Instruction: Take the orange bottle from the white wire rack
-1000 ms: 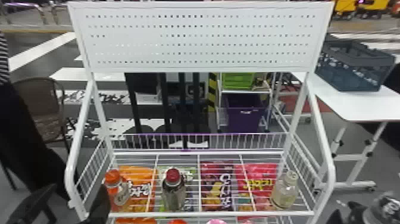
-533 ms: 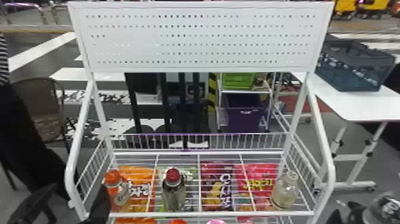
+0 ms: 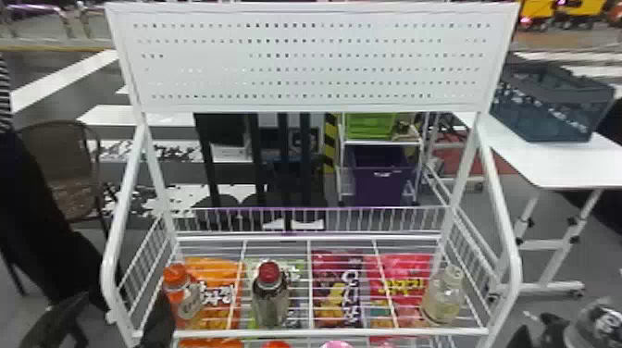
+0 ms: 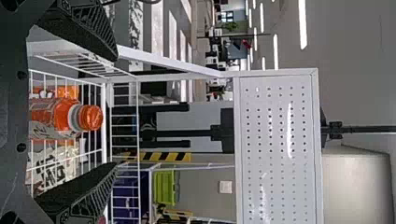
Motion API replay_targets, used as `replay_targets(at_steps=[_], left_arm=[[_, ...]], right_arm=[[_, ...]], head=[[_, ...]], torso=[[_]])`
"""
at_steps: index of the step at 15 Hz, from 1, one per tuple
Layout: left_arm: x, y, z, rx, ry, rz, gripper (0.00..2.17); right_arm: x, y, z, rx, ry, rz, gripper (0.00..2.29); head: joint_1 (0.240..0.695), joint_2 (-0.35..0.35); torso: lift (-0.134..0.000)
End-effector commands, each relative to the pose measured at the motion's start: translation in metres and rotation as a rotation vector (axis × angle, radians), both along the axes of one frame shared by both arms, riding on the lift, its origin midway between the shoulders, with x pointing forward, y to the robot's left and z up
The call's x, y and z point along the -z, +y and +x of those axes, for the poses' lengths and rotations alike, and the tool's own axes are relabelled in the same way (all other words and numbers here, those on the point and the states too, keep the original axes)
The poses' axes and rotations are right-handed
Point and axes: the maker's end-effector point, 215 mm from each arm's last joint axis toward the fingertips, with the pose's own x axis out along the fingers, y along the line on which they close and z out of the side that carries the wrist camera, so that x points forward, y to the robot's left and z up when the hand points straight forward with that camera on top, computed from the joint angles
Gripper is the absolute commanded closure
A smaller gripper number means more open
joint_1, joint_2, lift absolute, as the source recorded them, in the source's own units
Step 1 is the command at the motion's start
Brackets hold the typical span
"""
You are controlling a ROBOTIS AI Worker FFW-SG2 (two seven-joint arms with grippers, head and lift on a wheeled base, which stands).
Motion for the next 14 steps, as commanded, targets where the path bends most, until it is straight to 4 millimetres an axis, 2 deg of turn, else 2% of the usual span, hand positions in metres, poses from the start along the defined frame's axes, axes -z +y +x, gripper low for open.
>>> replay_targets(at_steps=[1,6,8,10,14], left_arm=[[0.021,-0.012,-0.002,0.012,0.000,-0.008,0.09],[0.072,-0.033,0.001,0.006,-0.100,-0.046,0.09],[0.081,-0.038,0.001,0.012,-0.173,-0.073,0.09],[0.097,-0.035,0.005,0.014,-0.200,-0.080,0.09],[0.143,-0.030,0.029,0.007,-0.140,-0.056,0.09]], right_arm=[[0.000,0.000,0.000,0.001,0.001,0.001,0.97],[-0.001,-0.002,0.000,0.004,-0.002,-0.004,0.97],[0.000,-0.003,0.000,0.005,0.001,-0.007,0.97],[0.002,-0.004,-0.001,0.007,0.005,-0.009,0.97],[0.001,-0.005,0.000,0.008,0.005,-0.012,0.97]], head=[[0.499,0.000],[0.499,0.000],[0.499,0.000],[0.499,0.000],[0.499,0.000]], torso=[[0.000],[0.000],[0.000],[0.000],[0.000]])
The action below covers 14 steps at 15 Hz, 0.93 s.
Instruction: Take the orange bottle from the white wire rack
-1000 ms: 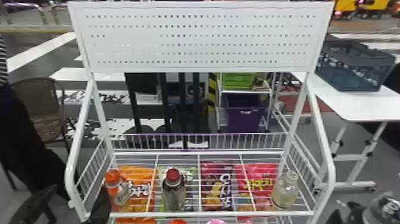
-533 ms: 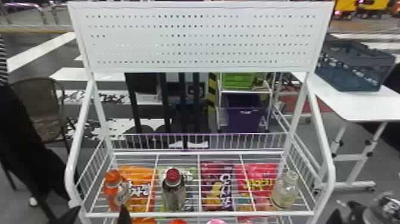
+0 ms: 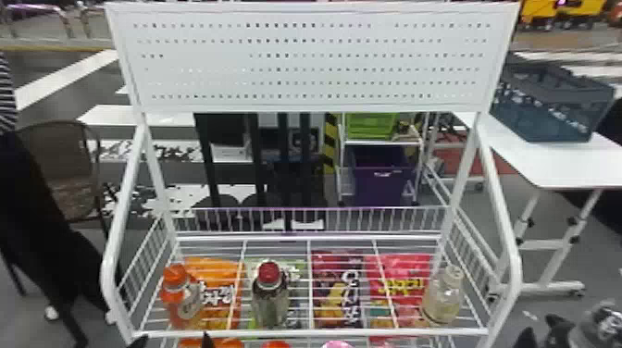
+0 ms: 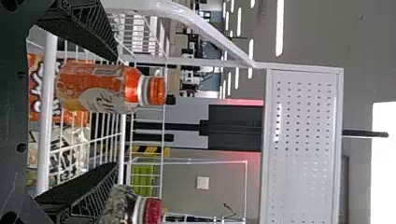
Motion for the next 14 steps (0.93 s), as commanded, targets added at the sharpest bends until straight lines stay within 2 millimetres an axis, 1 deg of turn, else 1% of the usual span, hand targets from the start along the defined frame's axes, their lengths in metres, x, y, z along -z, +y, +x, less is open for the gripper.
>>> replay_targets(at_steps=[1,2,3,7,9,11,13,14], left_arm=[[0.023,0.005,0.016,0.000,0.031,0.021,0.09],[0.033,0.009,0.024,-0.004,0.047,0.017,0.09],[0.039,0.018,0.031,-0.016,0.058,-0.008,0.09],[0.045,0.031,0.061,-0.028,0.059,-0.006,0.09],[0.041,0.031,0.077,-0.008,0.049,0.007,0.09],[0.028,0.032,0.092,-0.008,0.025,0.014,0.09],[0.029,0.038,0.104,-0.019,0.029,0.018,0.09],[0.030,0.039,0.106,-0.019,0.033,0.021,0.09]], right_arm=[[-0.002,0.000,0.000,0.001,-0.001,0.000,0.97],[-0.003,0.000,0.000,0.001,-0.003,0.000,0.97],[-0.004,0.000,0.000,0.000,-0.005,0.000,0.97],[-0.005,-0.004,-0.002,0.006,-0.003,-0.011,0.97],[-0.005,-0.006,-0.002,0.008,-0.003,-0.015,0.97],[-0.003,-0.008,-0.004,0.011,0.005,-0.021,0.97],[-0.004,-0.008,-0.005,0.012,0.005,-0.024,0.97],[-0.004,-0.008,-0.006,0.011,0.006,-0.024,0.97]], head=[[0.499,0.000],[0.499,0.000],[0.499,0.000],[0.499,0.000],[0.499,0.000],[0.499,0.000],[0.499,0.000],[0.499,0.000]], torso=[[0.000],[0.000],[0.000],[0.000],[0.000],[0.000],[0.000],[0.000]])
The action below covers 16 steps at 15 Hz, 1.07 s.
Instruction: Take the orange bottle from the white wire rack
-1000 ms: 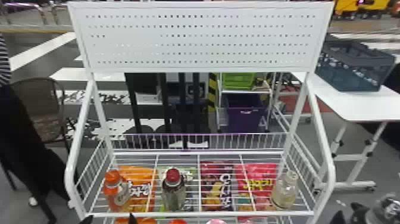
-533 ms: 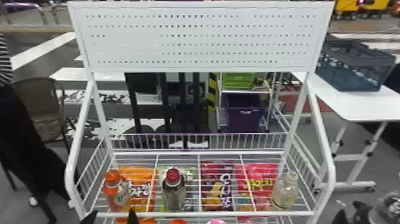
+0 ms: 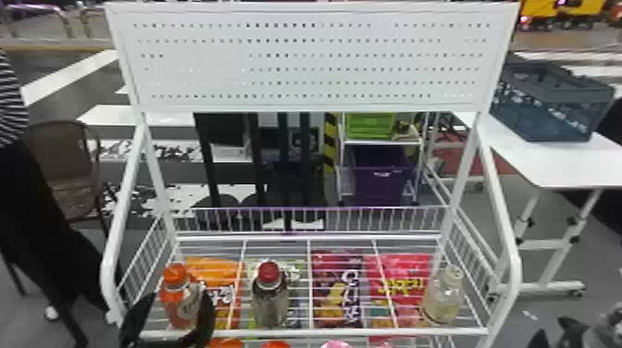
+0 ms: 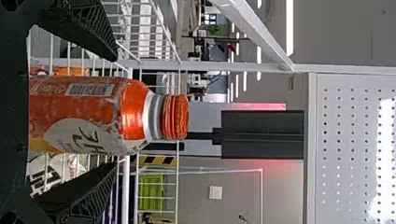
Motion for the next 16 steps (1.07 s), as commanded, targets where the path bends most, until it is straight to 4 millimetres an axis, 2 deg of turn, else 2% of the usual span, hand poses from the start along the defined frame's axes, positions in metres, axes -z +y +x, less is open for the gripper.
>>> replay_targets(at_steps=[1,3,4,5,6,7,10,13,15,16], left_arm=[[-0.001,0.004,0.008,-0.003,0.000,0.006,0.11],[-0.002,0.004,0.008,0.008,-0.001,0.007,0.40],[-0.003,0.004,0.007,0.009,-0.002,0.006,0.64],[-0.005,0.005,0.007,0.009,-0.005,0.008,1.22],[-0.006,0.007,0.005,0.002,-0.008,0.003,1.93],[-0.008,0.006,0.006,0.000,-0.004,-0.002,2.15],[-0.027,-0.006,-0.001,0.022,-0.013,-0.011,2.15],[-0.072,-0.028,-0.012,0.045,-0.030,-0.019,2.15],[-0.092,-0.043,-0.024,0.066,0.030,0.001,2.15],[-0.104,-0.039,-0.033,0.063,0.038,0.011,2.15]], right_arm=[[-0.001,0.000,-0.001,0.001,0.001,-0.001,0.97],[-0.001,0.000,-0.001,0.001,0.001,-0.001,0.97],[-0.001,0.000,-0.001,0.001,-0.002,-0.001,0.97],[-0.002,0.000,0.000,0.001,-0.003,-0.001,0.97],[-0.003,0.001,0.002,0.000,-0.007,0.002,0.97],[-0.002,0.001,0.003,0.000,-0.003,0.004,0.97],[0.000,0.001,0.006,0.000,0.003,0.006,0.97],[0.000,0.001,0.006,0.000,0.000,0.006,0.97],[0.002,0.000,0.006,0.001,0.004,0.006,0.97],[0.003,0.000,0.006,0.002,0.005,0.009,0.97]], head=[[0.499,0.000],[0.499,0.000],[0.499,0.000],[0.499,0.000],[0.499,0.000],[0.499,0.000],[0.499,0.000],[0.499,0.000],[0.499,0.000],[0.499,0.000]], torso=[[0.000],[0.000],[0.000],[0.000],[0.000],[0.000],[0.000],[0.000],[0.000],[0.000]])
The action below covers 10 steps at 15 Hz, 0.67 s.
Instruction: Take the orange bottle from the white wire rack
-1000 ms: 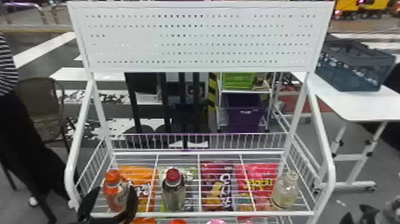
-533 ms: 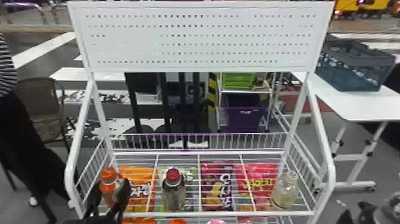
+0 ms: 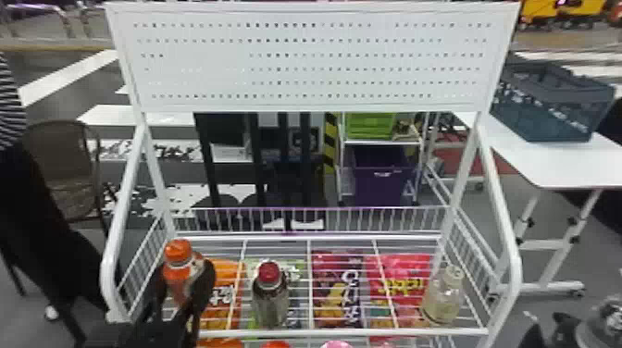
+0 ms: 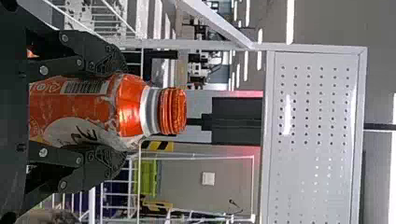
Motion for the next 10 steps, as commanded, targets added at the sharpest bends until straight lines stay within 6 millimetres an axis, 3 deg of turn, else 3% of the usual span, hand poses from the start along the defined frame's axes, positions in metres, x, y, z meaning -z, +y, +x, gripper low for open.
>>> replay_targets(at_steps=[1,2,5,10], left_arm=[[-0.034,-0.004,-0.023,0.025,0.021,0.026,2.15],[-0.045,-0.013,-0.032,0.044,0.041,0.041,2.15],[-0.062,0.003,-0.058,0.016,0.131,0.094,2.15],[-0.091,0.031,-0.090,-0.037,0.064,0.083,2.15]], right_arm=[[0.003,-0.001,0.000,0.002,0.004,0.005,0.97],[0.003,-0.001,0.001,0.002,0.004,0.005,0.97],[0.002,0.001,0.001,0.000,0.001,0.007,0.97],[0.001,0.001,0.001,0.000,-0.001,0.009,0.97]], head=[[0.499,0.000],[0.499,0.000],[0.499,0.000],[0.499,0.000]], torso=[[0.000],[0.000],[0.000],[0.000]])
